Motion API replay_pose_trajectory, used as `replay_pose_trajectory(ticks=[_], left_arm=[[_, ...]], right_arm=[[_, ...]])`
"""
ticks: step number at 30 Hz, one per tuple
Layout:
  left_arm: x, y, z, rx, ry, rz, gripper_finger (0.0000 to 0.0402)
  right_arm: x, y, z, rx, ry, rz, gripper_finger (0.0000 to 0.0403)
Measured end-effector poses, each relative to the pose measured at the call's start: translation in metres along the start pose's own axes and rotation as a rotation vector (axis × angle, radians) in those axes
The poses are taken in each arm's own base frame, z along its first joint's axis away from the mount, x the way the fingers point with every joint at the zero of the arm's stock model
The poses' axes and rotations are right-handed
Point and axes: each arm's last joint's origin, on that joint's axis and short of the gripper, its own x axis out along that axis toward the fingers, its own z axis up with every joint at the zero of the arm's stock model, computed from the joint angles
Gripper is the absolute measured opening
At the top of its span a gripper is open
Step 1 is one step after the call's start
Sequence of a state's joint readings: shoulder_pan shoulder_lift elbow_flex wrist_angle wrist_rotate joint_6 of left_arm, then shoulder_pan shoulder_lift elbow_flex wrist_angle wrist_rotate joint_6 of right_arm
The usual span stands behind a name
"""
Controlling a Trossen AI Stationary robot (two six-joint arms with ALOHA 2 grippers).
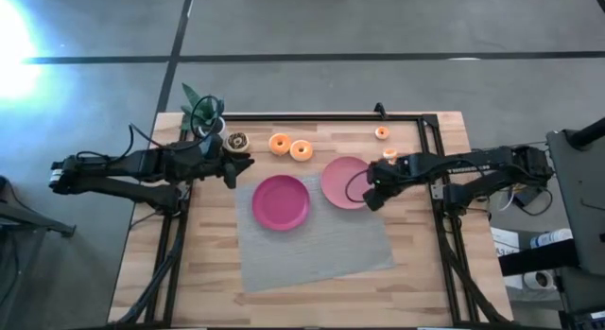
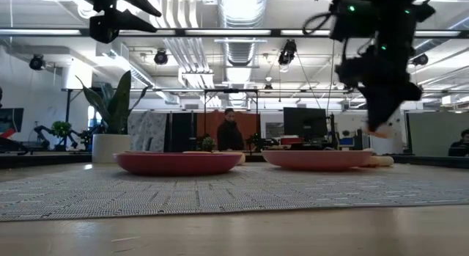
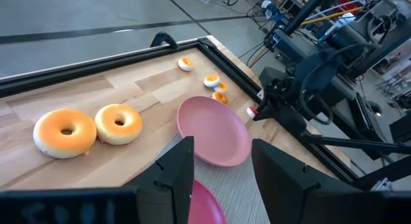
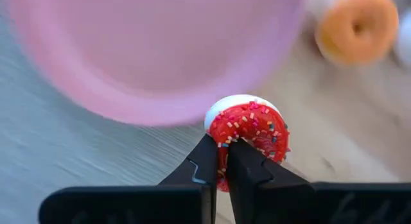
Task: Pick & Place donuts
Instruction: Put the small red donut on the light pink plate
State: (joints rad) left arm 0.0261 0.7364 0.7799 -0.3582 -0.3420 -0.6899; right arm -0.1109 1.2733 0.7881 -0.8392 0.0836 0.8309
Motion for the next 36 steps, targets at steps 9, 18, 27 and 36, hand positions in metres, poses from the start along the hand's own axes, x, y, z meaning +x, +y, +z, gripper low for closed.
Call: replay_pose_trajectory(ticks=[9, 18, 27, 36], left_arm=[[0.000, 0.000, 0.000, 0.008, -0.001, -0.002, 0.0130], [0.000, 0.000, 0.000, 0.008, -0.002, -0.001, 0.0130], [0.000, 0.000, 0.000, 0.008, -0.002, -0.001, 0.0130], [0.000, 0.000, 0.000, 0.008, -0.005, 0.000, 0.0130]], right_arm=[[0.033, 0.025, 0.039, -0.118, 0.127, 0.053, 0.0011], [0.057, 0.045, 0.057, -0.179, 0.173, 0.019, 0.0058], [0.047, 0.048, 0.060, -0.187, 0.190, 0.058, 0.0173], [0.042, 0.042, 0.044, -0.268, 0.210, 0.086, 0.0230]])
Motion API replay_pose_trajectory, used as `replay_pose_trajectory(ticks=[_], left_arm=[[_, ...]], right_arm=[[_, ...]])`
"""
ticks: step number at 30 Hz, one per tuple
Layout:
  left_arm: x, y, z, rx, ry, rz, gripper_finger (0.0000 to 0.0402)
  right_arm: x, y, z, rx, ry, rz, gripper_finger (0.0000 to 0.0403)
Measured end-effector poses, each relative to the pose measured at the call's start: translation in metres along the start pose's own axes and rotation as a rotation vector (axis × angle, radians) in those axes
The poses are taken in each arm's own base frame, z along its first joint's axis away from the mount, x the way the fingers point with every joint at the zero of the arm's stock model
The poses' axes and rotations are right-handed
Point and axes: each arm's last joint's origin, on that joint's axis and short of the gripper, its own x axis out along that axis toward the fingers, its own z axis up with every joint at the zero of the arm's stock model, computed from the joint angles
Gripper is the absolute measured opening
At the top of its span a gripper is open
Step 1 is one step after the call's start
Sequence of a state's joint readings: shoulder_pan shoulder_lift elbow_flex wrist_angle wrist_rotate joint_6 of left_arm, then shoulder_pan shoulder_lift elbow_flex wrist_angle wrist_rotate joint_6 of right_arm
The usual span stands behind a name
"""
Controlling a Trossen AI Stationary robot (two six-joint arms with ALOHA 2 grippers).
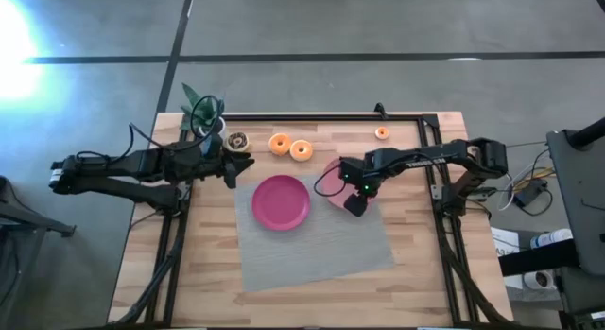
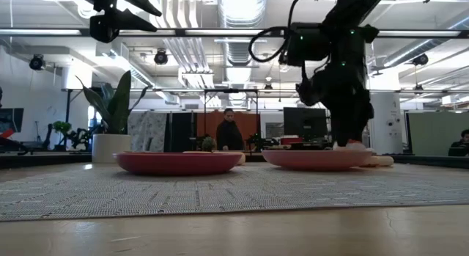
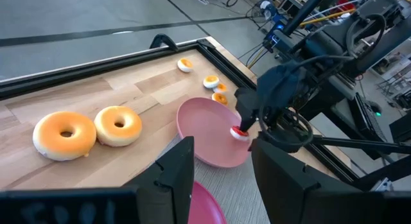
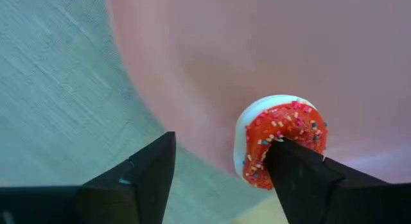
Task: Pick & Place donuts
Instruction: Put the small red donut on the light pink plate
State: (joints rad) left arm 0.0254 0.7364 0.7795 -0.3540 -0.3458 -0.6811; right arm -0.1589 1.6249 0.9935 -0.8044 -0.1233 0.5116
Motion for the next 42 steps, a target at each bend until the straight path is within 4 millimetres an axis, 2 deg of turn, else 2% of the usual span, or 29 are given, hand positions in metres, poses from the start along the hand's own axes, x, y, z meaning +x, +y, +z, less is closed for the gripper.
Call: replay_pose_trajectory(ticks=[2, 5, 11, 15, 19, 24, 31, 36, 42], left_arm=[[0.000, 0.000, 0.000, -0.002, -0.008, 0.003, 0.0130], [0.000, 0.000, 0.001, -0.005, -0.014, 0.008, 0.0130], [0.001, 0.000, 0.001, -0.015, -0.019, 0.012, 0.0130], [0.015, -0.001, -0.005, -0.022, 0.045, 0.021, 0.0130], [0.047, 0.004, -0.012, 0.044, 0.146, 0.032, 0.0130], [0.095, 0.014, -0.007, 0.147, 0.153, -0.069, 0.0130], [0.145, 0.018, -0.016, 0.465, 0.078, -0.173, 0.0130], [0.177, 0.023, -0.033, 0.432, 0.086, -0.270, 0.0116], [0.220, 0.027, -0.049, 0.374, -0.017, -0.357, 0.0063]], right_arm=[[-0.008, 0.003, -0.002, -0.035, -0.084, -0.063, 0.0230], [-0.017, 0.008, -0.002, -0.083, -0.130, 0.009, 0.0227], [-0.010, 0.002, -0.004, -0.092, -0.099, 0.071, 0.0219], [-0.008, 0.009, -0.010, -0.242, -0.120, 0.011, 0.0219], [-0.008, 0.016, -0.013, -0.387, -0.139, -0.040, 0.0219], [-0.008, 0.017, -0.015, -0.482, -0.141, -0.071, 0.0219], [-0.011, 0.017, -0.016, -0.526, -0.144, -0.072, 0.0219], [-0.019, 0.017, -0.017, -0.574, -0.180, -0.063, 0.0219], [-0.030, 0.017, -0.020, -0.642, -0.222, -0.056, 0.0219]])
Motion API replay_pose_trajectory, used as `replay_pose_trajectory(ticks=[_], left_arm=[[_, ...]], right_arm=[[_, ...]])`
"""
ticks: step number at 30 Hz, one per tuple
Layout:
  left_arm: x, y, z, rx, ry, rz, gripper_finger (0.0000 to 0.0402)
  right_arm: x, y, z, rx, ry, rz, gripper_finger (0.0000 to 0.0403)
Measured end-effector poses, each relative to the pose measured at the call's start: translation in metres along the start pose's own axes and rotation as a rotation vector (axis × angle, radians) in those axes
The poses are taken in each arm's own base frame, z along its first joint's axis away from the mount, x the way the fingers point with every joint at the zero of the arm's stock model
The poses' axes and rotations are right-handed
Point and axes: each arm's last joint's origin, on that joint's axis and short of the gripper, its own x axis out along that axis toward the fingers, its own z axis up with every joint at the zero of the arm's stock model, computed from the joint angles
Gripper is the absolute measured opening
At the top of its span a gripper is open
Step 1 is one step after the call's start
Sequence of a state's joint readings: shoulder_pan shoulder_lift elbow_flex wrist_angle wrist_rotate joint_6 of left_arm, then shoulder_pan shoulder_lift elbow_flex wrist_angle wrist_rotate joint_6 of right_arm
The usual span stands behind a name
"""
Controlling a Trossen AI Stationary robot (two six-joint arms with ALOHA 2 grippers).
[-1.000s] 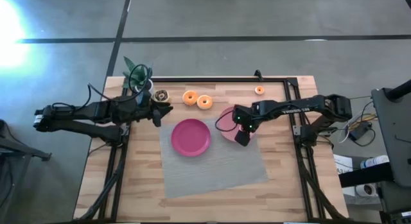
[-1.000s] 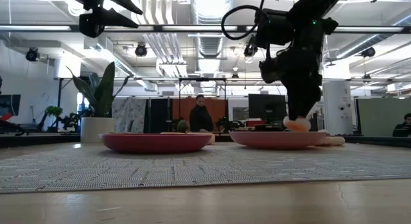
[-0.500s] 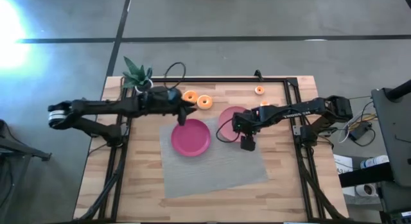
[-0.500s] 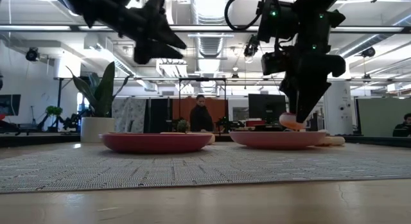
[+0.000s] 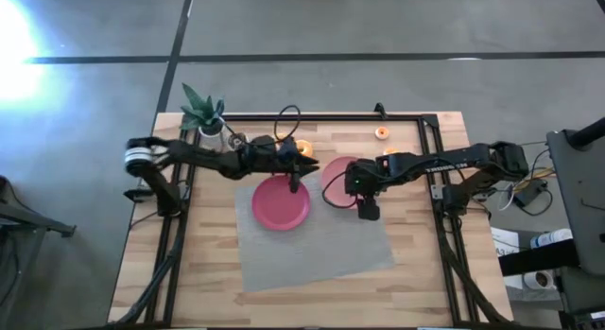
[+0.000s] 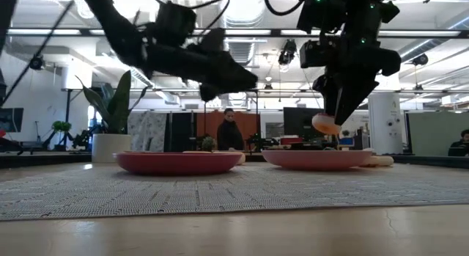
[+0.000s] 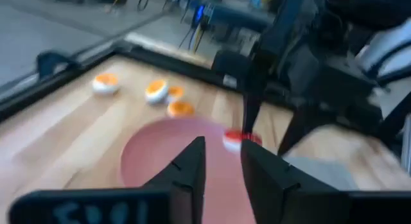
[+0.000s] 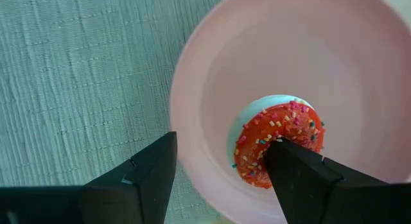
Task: Pick & Place donuts
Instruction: Put the small red donut on the light pink plate
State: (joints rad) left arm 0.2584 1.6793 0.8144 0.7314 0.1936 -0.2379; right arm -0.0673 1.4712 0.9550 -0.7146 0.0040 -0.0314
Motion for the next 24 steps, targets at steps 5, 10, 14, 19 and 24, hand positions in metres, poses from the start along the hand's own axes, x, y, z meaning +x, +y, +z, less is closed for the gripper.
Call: replay_pose_trajectory(ticks=[5, 10, 14, 19, 24], left_arm=[[0.044, 0.004, -0.004, -0.003, 0.010, -0.068, 0.0011], [0.085, 0.002, -0.008, -0.014, 0.061, -0.108, 0.0002], [0.101, 0.004, -0.013, -0.051, 0.085, -0.111, 0.0002], [0.113, 0.003, -0.020, -0.070, 0.106, -0.168, 0.0002], [0.126, -0.006, -0.027, -0.076, 0.123, -0.208, 0.0003]], right_arm=[[-0.001, 0.000, 0.000, -0.017, -0.003, 0.001, 0.0219], [0.001, 0.000, -0.001, -0.016, 0.009, 0.002, 0.0219], [-0.001, 0.000, -0.001, -0.016, 0.001, 0.001, 0.0219], [-0.002, 0.000, -0.003, -0.018, -0.001, -0.004, 0.0219], [-0.001, 0.000, -0.004, -0.024, 0.011, -0.012, 0.0219]])
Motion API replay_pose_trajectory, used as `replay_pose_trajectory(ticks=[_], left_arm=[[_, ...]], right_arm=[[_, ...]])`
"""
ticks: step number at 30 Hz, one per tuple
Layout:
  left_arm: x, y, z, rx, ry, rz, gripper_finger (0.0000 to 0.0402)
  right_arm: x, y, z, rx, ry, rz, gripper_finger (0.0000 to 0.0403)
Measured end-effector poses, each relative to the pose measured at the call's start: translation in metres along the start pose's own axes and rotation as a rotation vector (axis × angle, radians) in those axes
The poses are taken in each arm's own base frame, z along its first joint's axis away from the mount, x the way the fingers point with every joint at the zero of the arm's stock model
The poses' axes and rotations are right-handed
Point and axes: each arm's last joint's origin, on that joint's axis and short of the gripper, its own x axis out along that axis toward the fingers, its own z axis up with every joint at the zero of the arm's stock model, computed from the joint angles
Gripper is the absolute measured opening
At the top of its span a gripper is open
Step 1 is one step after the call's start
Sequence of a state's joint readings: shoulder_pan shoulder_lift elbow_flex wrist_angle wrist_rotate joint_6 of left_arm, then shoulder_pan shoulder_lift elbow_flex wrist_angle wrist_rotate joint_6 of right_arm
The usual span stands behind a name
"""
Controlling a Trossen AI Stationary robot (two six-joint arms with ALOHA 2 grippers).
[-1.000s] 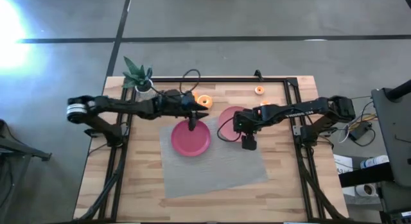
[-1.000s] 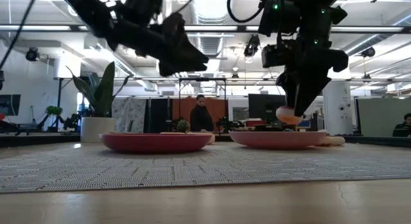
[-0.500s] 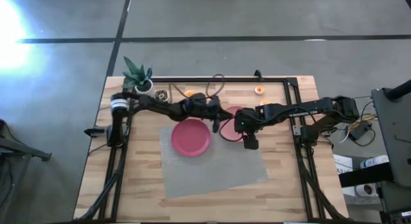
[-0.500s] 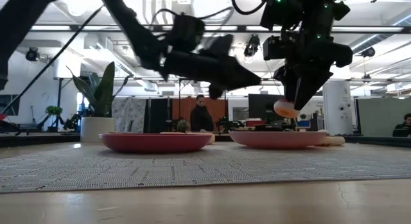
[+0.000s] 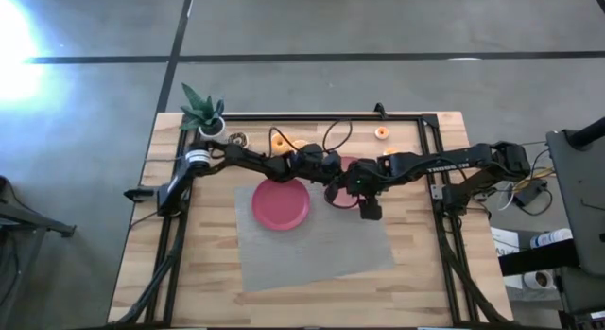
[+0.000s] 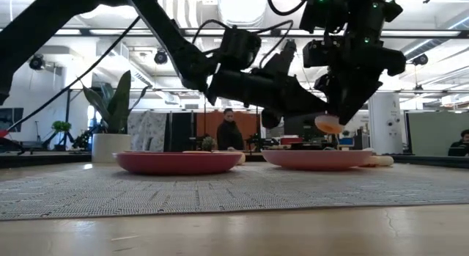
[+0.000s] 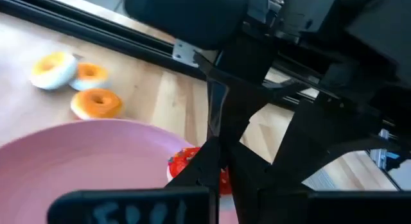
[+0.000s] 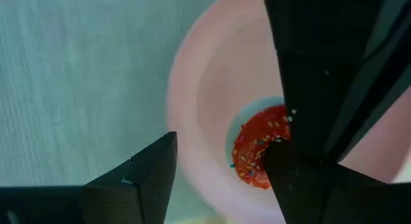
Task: Pick & Place donuts
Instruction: Put the small red donut on the light pink plate, then put the small white donut on the light pink plate
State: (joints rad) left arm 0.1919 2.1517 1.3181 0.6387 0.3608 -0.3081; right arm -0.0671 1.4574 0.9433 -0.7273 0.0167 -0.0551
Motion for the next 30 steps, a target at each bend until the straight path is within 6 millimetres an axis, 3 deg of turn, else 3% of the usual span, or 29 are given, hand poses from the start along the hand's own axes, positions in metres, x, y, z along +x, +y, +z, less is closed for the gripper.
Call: replay_pose_trajectory(ticks=[5, 17, 23, 30], left_arm=[[0.008, 0.002, -0.008, -0.014, 0.061, 0.009, 0.0003], [0.004, 0.009, -0.031, -0.034, 0.236, 0.091, 0.0003], [-0.010, -0.005, 0.005, 0.029, 0.170, 0.107, 0.0003], [-0.057, -0.033, 0.043, 0.131, 0.171, 0.174, 0.0003]], right_arm=[[0.001, 0.000, -0.002, 0.002, 0.013, -0.003, 0.0219], [-0.004, -0.001, 0.000, 0.028, -0.013, -0.022, 0.0219], [-0.018, -0.004, -0.007, 0.053, -0.015, -0.095, 0.0219], [-0.021, -0.016, -0.033, 0.288, 0.028, -0.220, 0.0219]])
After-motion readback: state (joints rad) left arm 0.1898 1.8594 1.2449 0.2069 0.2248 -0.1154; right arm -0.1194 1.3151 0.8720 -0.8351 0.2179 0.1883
